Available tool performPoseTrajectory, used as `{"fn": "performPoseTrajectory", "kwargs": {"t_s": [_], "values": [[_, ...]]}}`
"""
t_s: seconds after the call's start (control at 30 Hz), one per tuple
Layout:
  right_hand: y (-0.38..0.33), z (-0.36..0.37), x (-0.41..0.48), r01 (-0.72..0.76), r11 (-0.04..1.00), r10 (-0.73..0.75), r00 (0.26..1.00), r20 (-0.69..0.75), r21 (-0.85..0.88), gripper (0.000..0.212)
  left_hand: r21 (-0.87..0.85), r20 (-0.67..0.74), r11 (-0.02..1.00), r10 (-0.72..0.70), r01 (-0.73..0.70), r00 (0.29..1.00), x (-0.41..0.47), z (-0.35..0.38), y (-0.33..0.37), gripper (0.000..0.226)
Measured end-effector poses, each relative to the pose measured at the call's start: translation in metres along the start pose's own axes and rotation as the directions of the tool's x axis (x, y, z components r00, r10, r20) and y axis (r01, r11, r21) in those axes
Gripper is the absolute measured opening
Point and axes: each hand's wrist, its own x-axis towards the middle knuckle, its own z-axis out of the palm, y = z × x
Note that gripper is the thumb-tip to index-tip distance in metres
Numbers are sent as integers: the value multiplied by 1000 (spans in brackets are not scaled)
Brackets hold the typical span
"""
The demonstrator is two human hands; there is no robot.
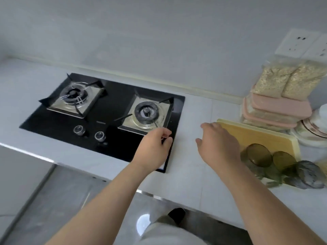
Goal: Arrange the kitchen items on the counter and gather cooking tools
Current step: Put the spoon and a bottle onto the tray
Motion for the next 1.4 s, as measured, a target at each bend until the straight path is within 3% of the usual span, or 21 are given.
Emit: {"fn": "performPoseTrajectory", "kwargs": {"t_s": [0.2,0.37,0.57,0.87,1.1,1.4], "values": [[-108,-3,-30,267,911,-238,963,-128,315,15,26,-320,991,-117,132,940,-78,-85,-27,20],[-189,0,-51,419,817,-411,905,-109,396,16,-92,-487,966,-254,240,836,-139,-149,-60,14],[-332,7,-76,608,670,-641,764,-81,426,14,-234,-643,931,-363,278,674,-187,-241,-136,13],[-587,62,-106,691,574,-769,639,0,439,17,-289,-684,879,-467,380,560,-239,-400,-301,9],[-727,89,-92,717,573,-794,606,51,398,17,-302,-673,844,-518,442,529,-247,-501,-385,9],[-902,140,-12,680,589,-789,602,127,436,17,-346,-633,796,-589,497,503,-204,-600,-489,13]]}}
